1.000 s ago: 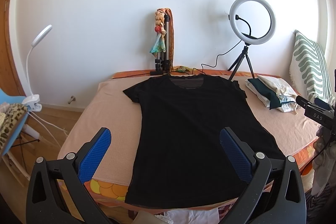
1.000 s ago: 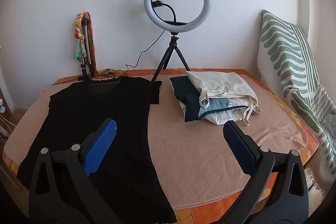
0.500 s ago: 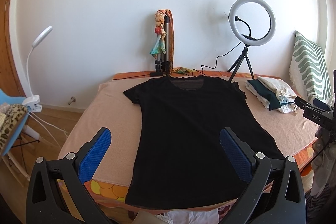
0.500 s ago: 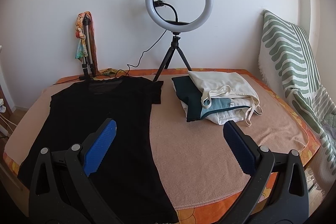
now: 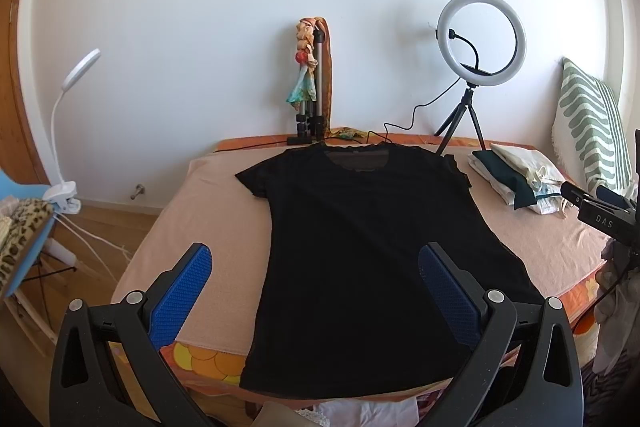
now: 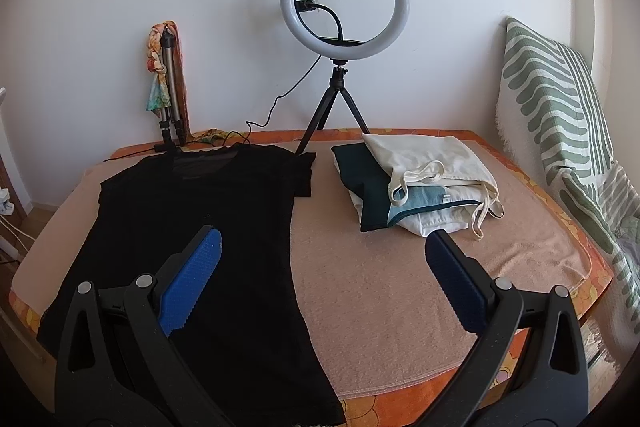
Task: Fold small clothes
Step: 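Move both grippers down toward the hem of the black T-shirt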
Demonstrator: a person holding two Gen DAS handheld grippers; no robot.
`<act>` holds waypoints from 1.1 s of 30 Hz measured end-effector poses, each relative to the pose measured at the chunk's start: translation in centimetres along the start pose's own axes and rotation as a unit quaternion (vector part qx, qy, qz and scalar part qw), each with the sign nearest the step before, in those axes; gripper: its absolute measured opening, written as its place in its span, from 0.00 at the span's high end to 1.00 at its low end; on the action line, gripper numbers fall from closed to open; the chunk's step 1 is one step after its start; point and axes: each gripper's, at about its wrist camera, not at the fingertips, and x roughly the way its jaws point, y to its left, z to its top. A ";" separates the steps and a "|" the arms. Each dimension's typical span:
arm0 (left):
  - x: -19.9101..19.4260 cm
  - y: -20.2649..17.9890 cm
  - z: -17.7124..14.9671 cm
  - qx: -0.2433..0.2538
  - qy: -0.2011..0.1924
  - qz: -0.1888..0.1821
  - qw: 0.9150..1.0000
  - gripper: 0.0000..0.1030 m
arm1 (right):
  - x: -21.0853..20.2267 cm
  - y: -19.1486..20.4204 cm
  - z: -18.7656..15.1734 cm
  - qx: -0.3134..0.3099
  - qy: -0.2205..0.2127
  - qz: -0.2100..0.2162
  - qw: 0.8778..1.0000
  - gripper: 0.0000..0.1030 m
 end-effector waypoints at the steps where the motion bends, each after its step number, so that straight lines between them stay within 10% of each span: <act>1: 0.0 0.0 0.0 0.000 0.000 0.000 1.000 0.00 | 0.1 0.0 0.1 0.000 0.000 0.002 1.000 0.00; 16: 2.1 5.9 -5.0 -0.075 0.053 -0.025 0.995 0.03 | 1.5 2.4 2.8 0.032 0.015 0.082 0.996 0.00; 33: 6.0 10.2 -11.1 -0.196 0.143 -0.049 0.969 0.53 | 5.9 15.8 13.8 -0.038 0.121 0.289 0.949 0.00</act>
